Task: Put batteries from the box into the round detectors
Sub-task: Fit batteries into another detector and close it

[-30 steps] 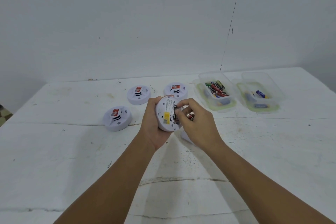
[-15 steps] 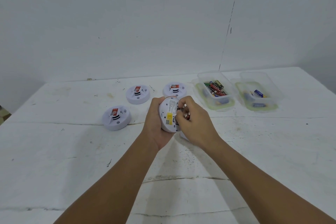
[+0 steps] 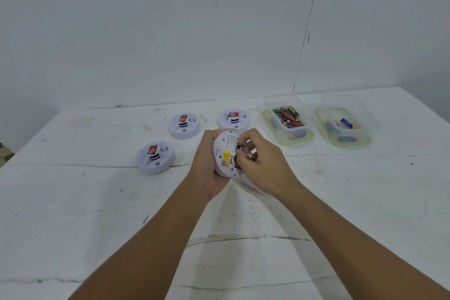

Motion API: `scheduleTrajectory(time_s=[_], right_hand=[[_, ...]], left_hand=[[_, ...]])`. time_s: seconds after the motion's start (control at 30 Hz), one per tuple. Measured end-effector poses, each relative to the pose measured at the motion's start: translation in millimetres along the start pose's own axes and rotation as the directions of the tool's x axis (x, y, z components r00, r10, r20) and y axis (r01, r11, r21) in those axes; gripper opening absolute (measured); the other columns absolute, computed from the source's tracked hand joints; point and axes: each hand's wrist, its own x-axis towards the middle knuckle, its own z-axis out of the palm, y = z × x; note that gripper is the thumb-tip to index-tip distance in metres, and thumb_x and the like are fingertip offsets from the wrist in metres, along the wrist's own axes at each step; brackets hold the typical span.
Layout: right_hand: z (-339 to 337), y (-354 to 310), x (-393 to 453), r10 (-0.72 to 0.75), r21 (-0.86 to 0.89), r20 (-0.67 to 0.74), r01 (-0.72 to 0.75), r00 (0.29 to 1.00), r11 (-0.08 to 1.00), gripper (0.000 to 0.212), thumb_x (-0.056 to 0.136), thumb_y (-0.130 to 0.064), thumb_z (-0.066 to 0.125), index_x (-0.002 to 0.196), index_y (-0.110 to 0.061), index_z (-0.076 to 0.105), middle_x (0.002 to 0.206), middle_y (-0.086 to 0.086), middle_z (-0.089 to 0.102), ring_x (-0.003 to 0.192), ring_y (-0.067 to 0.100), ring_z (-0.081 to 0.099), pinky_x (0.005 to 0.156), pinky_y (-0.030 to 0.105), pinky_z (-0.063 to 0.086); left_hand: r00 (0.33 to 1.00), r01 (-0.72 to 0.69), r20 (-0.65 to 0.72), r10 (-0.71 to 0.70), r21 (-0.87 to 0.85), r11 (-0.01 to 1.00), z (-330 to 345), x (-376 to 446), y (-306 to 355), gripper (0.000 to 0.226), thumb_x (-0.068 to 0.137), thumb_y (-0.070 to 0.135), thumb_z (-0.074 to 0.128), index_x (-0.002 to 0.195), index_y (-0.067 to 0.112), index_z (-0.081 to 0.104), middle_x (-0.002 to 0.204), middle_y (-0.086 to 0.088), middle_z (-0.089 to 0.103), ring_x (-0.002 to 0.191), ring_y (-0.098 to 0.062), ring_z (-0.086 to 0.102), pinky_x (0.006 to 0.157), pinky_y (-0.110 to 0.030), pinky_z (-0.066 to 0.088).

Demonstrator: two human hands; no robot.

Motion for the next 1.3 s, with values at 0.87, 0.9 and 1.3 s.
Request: scheduleTrajectory(time_s=[0.87, 0.9, 1.3], right_hand=[[-2.9, 0.4, -5.0, -0.003, -0.006, -0.021, 0.003, 1.0, 1.0, 0.012, 0.098, -0.012, 0.052, 0.095, -0.015, 0.04, 0.071, 0.004, 0.053, 0.055, 0.007, 0.045, 0.054, 0.026, 0.035], [-3.1, 1.4, -4.9, 0.004, -0.002, -0.022, -0.004, 1.0, 1.0, 0.011, 0.098, -0.012, 0.052, 0.098, -0.016, 0.042, 0.071, -0.001, 0.055, 0.054, 0.006, 0.05, 0.054, 0.025, 0.038], [-41.8, 18.5, 9.6, 0.227, 0.325, -0.35, -0.109, 0.909, 0.939, 0.013, 0.101, -0.026, 0.059, 0.112, -0.033, 0.059, 0.084, -0.011, 0.067, 0.061, 0.002, 0.054, 0.06, 0.021, 0.042]], left_hand=[[0.999, 0.001, -0.034, 0.001, 0.058, 0.998, 7.5, 8.3, -9.3, 0.037, 0.097, 0.035, 0.043, 0.079, 0.017, 0.07, 0.074, -0.002, 0.062, 0.066, -0.015, 0.058, 0.058, -0.027, 0.042], [0.999, 0.006, -0.036, -0.003, 0.068, 0.998, 8.7, 9.7, -9.8, 0.036, 0.097, 0.035, 0.044, 0.079, 0.018, 0.069, 0.074, -0.001, 0.061, 0.066, -0.015, 0.058, 0.057, -0.026, 0.041], [0.999, -0.006, -0.034, 0.007, 0.056, 0.998, 44.8, 33.9, -6.3, 0.044, 0.102, 0.046, 0.054, 0.082, 0.018, 0.082, 0.091, -0.009, 0.074, 0.087, -0.027, 0.067, 0.09, -0.041, 0.05]])
